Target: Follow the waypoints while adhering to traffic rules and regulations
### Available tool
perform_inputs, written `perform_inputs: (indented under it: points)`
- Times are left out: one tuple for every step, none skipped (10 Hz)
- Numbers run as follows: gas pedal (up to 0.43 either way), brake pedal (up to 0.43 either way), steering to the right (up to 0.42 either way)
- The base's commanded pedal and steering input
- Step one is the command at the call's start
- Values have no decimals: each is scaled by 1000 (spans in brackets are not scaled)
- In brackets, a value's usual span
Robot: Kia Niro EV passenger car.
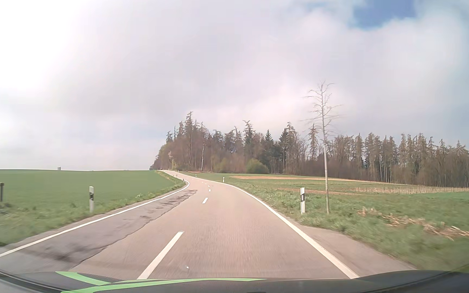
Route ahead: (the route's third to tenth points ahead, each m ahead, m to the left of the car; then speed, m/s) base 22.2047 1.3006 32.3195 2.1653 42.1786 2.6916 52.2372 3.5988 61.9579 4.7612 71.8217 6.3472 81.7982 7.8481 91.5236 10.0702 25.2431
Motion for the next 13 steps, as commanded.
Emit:
perform_inputs:
  points:
    - [319, 0, -8]
    - [319, 0, -9]
    - [319, 0, -11]
    - [319, 0, -12]
    - [319, 0, -14]
    - [319, 0, -16]
    - [319, 0, -18]
    - [319, 0, -19]
    - [319, 0, -19]
    - [319, 0, -19]
    - [319, 0, -19]
    - [319, 0, -19]
    - [319, 0, -20]
